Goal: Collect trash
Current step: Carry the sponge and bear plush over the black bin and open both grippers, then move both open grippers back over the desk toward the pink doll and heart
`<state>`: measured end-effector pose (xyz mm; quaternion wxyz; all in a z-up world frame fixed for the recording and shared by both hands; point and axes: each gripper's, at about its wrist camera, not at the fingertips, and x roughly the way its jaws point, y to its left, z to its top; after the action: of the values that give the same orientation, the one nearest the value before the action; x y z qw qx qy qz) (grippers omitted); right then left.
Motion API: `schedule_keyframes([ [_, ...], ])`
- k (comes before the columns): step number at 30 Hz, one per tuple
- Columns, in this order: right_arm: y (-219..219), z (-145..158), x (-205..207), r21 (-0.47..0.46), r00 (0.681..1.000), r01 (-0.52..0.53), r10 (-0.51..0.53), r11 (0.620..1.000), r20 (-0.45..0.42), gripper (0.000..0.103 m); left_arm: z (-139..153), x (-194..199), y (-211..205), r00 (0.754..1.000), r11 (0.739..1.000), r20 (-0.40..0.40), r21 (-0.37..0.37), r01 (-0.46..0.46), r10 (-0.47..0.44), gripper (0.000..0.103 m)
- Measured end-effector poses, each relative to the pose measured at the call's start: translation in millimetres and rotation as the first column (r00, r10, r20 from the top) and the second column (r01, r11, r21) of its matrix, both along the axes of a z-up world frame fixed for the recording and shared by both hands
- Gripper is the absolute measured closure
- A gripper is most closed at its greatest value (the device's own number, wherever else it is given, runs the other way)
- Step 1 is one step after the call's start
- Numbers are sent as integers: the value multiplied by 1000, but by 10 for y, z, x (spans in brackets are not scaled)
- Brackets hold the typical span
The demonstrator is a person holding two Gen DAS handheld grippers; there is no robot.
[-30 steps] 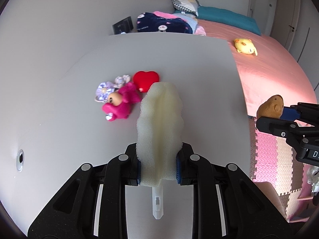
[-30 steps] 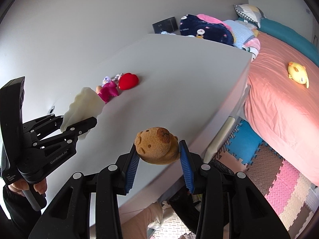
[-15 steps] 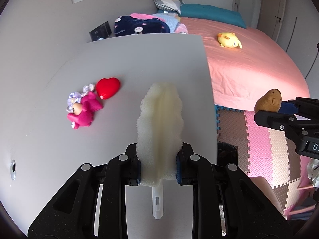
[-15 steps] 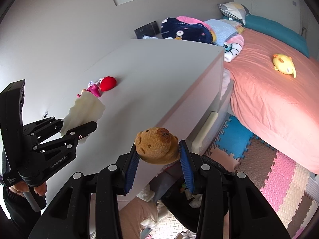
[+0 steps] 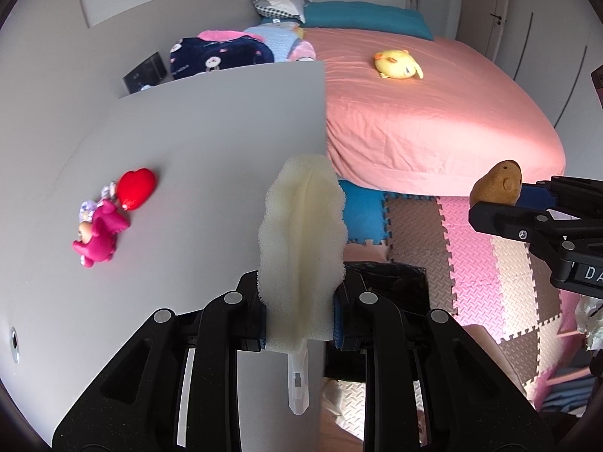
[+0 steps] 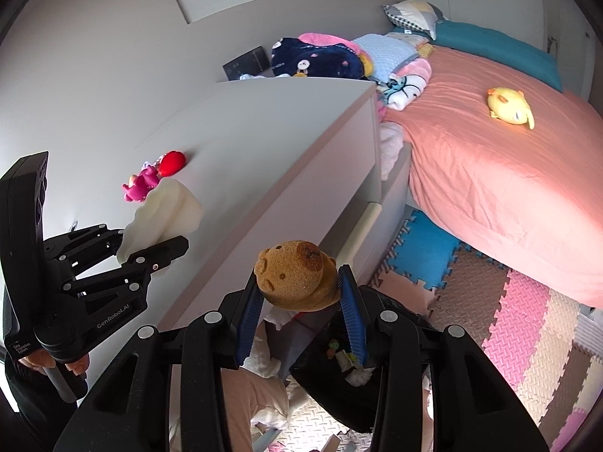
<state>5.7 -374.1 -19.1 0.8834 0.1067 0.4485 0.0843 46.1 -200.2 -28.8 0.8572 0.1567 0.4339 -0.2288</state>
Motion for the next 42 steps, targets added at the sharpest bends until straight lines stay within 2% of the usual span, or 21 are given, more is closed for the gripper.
schedule_keyframes([
  [28, -626, -236, -385, -12, 989, 136, -137, 991, -63, 61, -191, -279, -796, 978, 979, -58, 26, 200, -198, 80],
  [30, -649, -240, -388, -10, 988, 140, -140, 990, -67, 61, -216, -280, -817, 976, 977, -74, 38, 209, -205, 76],
  [31, -660, -239, -384, -4, 988, 142, -142, 990, -69, 54, -228, -277, -820, 974, 976, -84, 45, 212, -208, 71],
  [32, -677, -238, -381, 4, 987, 145, -145, 989, -72, 46, -232, -272, -813, 975, 976, -89, 53, 210, -205, 45],
  [33, -693, -228, -387, 9, 985, 157, -156, 987, -69, 33, -224, -268, -801, 978, 978, -83, 62, 198, -192, 14],
  [34, -709, -214, -398, 10, 984, 167, -167, 986, -58, 31, -192, -277, -774, 982, 981, -56, 61, 183, -180, 8],
  [38, -731, -183, -407, 9, 983, 179, -178, 984, -49, 31, -113, -281, -698, 985, 984, -18, 59, 171, -170, 8],
  [42, -726, -182, -398, 13, 983, 176, -175, 984, -49, 31, -119, -236, -627, 990, 988, -22, 58, 140, -139, 8],
])
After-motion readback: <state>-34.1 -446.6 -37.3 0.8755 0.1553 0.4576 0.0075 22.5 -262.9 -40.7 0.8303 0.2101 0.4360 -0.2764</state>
